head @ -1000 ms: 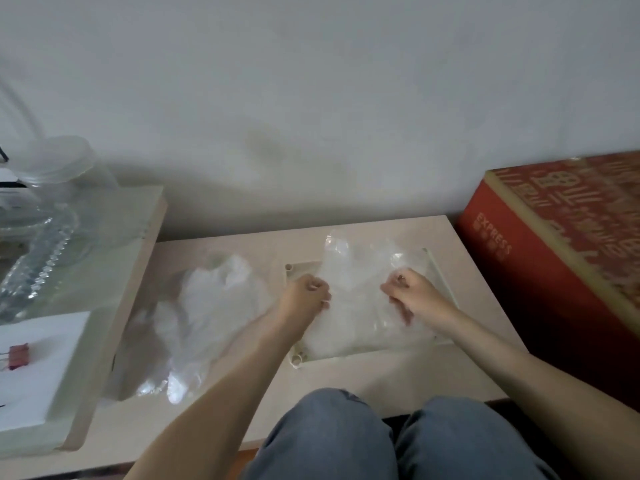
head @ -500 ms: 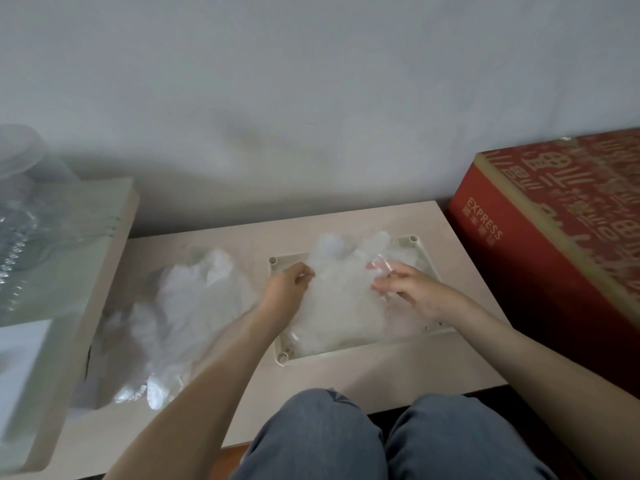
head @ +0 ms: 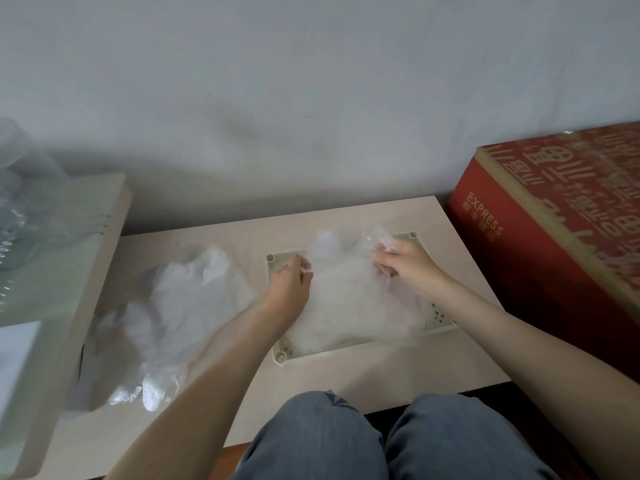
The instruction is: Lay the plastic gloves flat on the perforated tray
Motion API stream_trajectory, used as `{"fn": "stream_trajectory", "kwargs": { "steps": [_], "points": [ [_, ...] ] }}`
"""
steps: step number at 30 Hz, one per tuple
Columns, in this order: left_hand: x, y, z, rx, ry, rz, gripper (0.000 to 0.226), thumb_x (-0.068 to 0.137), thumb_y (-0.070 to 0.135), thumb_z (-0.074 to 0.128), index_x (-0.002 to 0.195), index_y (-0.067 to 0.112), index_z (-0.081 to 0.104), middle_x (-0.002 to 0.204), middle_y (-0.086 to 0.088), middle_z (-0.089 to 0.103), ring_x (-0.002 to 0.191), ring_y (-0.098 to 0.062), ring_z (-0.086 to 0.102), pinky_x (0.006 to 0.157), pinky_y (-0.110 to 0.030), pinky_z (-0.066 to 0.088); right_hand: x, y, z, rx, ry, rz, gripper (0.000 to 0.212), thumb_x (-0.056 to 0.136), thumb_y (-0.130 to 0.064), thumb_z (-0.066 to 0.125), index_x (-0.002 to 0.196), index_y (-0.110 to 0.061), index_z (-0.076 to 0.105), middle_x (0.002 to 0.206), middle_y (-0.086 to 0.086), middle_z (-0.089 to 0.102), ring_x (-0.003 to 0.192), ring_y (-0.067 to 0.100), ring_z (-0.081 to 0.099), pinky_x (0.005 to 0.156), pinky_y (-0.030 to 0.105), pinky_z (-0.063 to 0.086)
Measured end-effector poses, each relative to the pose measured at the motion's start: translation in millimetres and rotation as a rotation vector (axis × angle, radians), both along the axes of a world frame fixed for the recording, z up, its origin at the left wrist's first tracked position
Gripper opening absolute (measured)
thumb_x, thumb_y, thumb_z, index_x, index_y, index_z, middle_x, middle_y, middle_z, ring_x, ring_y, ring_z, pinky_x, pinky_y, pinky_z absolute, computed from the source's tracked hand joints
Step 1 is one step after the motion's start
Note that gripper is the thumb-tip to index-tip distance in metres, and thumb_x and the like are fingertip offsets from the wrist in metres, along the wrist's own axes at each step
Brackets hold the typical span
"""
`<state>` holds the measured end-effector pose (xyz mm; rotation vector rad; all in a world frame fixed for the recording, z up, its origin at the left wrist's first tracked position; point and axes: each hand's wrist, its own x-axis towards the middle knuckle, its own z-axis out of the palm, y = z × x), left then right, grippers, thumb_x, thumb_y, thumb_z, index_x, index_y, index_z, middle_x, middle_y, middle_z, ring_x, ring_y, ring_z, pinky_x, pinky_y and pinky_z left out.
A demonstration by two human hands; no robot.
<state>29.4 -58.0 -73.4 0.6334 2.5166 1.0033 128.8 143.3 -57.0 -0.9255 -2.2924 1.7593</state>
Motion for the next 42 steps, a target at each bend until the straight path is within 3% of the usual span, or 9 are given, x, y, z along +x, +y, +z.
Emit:
{"fn": "stream_trajectory", "kwargs": {
  "steps": [3,5,8,13,20,24,30,35,42],
  "points": [
    [4.3,-3.5,0.0,-0.152,0.312,-0.081,0.043,0.091,0.011,0.056,0.132,0.003,0.044,0.124,-0.017,0.054,0.113,-0.033,0.05,0.098,-0.034,0.038,-12.9,-1.8,2.8,0.148,-0.018,0.068,0.006,0.088,-0.003,0.059,0.083,-0.004,0.054,0.052,-0.001,0.053,0.059,0.009,0.059,0.061,0.023,0.045],
    [7.7,-5.4,-2.2,-0.199,0.641,-0.149,0.067,0.076,0.014,0.07,0.136,0.007,0.042,0.132,-0.019,0.05,0.116,-0.037,0.05,0.1,-0.046,0.042,-21.5,-4.7,4.1,0.213,-0.041,0.127,0.01,0.087,-0.002,0.059,0.079,-0.007,0.054,0.056,0.001,0.055,0.047,0.006,0.05,0.056,0.024,0.04],
    [13.6,1.1,-2.8,-0.149,0.817,-0.337,0.058,0.08,0.026,0.056,0.136,0.017,0.044,0.145,-0.016,0.043,0.13,-0.034,0.042,0.106,-0.049,0.035,-29.9,-8.4,1.6,0.292,-0.043,0.15,0.013,0.087,-0.007,0.063,0.081,-0.015,0.056,0.066,-0.002,0.057,0.058,0.01,0.053,0.057,0.02,0.041],
    [10.9,4.2,-21.8,-0.558,0.594,-0.618,0.067,0.097,0.058,0.022,0.153,0.03,0.0,0.16,-0.006,-0.014,0.147,-0.024,-0.014,0.116,-0.046,-0.012,-27.1,-2.4,-9.4,0.391,-0.084,0.11,0.019,0.083,-0.01,0.068,0.081,-0.002,0.051,0.075,0.014,0.057,0.068,0.026,0.051,0.053,0.02,0.031],
    [7.7,6.3,-37.6,-0.587,0.379,-0.615,0.072,0.094,0.063,0.015,0.152,0.03,-0.011,0.159,-0.002,-0.02,0.146,-0.02,-0.018,0.118,-0.047,-0.01,-5.7,20.8,1.8,0.37,0.018,-0.161,0.014,0.087,-0.013,0.058,0.101,-0.015,0.059,0.097,0.004,0.067,0.088,0.019,0.062,0.067,0.019,0.041],
    [5.5,5.3,-38.4,-0.575,0.397,-0.622,0.092,0.071,0.072,-0.008,0.152,0.03,-0.012,0.159,-0.002,-0.021,0.146,-0.019,-0.018,0.118,-0.046,-0.01,11.8,-4.3,-0.3,0.603,0.138,-0.013,0.033,0.082,-0.011,0.067,0.11,-0.003,0.053,0.097,0.003,0.051,0.088,0.017,0.048,0.084,0.021,0.041],
    [6.4,4.9,-43.5,-0.571,0.402,-0.594,0.097,0.064,0.071,-0.015,0.152,0.029,-0.012,0.159,-0.001,-0.02,0.146,-0.018,-0.018,0.116,-0.045,-0.011,24.0,-0.8,-3.5,0.744,-0.487,0.325,0.041,0.075,-0.055,0.068,0.068,-0.02,0.047,0.081,-0.005,0.048,0.095,0.019,0.044,0.069,0.028,0.031],
    [6.1,5.5,-45.0,-0.571,0.401,-0.598,0.092,0.07,0.073,-0.01,0.152,0.03,-0.013,0.159,-0.002,-0.02,0.146,-0.018,-0.02,0.115,-0.044,-0.013,30.9,3.5,-0.4,0.485,-0.372,0.441,0.041,0.084,-0.034,0.066,0.059,-0.019,0.037,0.065,-0.005,0.042,0.064,0.01,0.039,0.062,0.028,0.03],
    [5.6,5.1,-43.1,-0.585,0.395,-0.608,0.092,0.069,0.073,-0.011,0.151,0.03,-0.014,0.159,-0.001,-0.021,0.145,-0.017,-0.021,0.115,-0.044,-0.014,32.6,9.9,19.3,0.143,-0.176,0.275,0.019,0.085,-0.022,0.069,0.078,-0.015,0.053,0.07,-0.005,0.053,0.066,0.009,0.048,0.065,0.023,0.038]
  ]
}}
